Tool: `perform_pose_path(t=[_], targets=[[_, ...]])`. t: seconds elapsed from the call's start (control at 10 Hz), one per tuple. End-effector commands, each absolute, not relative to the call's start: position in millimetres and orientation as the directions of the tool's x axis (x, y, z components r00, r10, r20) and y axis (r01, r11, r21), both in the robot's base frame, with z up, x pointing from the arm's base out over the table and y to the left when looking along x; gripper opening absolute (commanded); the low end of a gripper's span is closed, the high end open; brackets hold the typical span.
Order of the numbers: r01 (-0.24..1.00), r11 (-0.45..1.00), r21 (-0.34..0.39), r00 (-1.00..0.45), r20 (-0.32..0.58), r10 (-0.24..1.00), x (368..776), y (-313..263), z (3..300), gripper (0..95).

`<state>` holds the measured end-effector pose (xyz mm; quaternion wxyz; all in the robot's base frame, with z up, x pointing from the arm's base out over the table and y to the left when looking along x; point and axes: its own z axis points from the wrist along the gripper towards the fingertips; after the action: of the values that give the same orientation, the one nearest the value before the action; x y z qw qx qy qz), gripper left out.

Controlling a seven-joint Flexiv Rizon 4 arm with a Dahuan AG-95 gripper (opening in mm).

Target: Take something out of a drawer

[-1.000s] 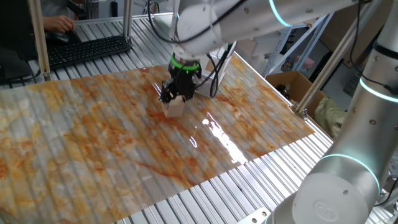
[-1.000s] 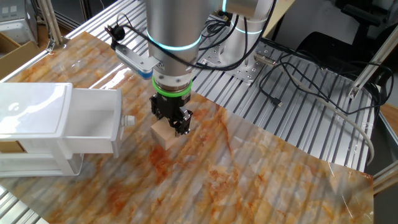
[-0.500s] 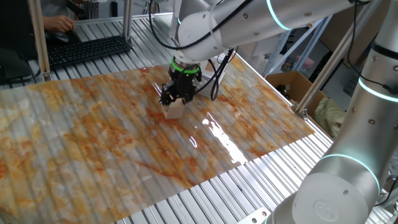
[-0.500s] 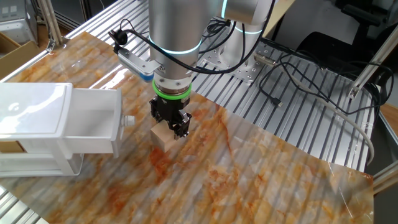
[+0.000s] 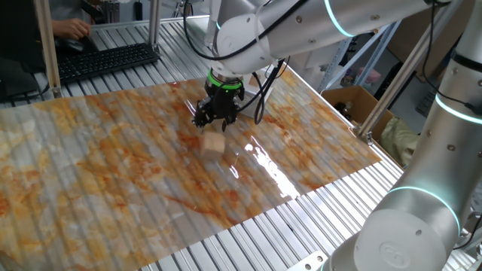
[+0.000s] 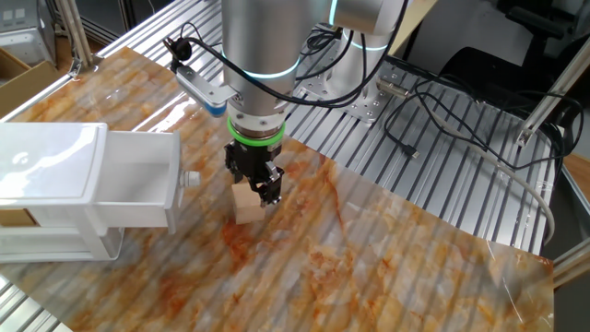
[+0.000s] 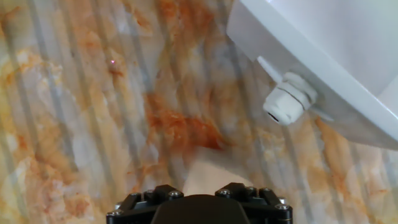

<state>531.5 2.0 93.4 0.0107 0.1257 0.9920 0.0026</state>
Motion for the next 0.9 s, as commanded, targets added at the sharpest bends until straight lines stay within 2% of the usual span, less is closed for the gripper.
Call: perform_pose_path(t=[0.1, 0.9], targets=[[0.24, 0.971, 0.0, -0.971, -0.017, 0.24, 530, 4, 96, 76.0], [0.228, 0.974, 0.01, -0.974, -0.008, 0.228, 524, 10, 114, 76.0]])
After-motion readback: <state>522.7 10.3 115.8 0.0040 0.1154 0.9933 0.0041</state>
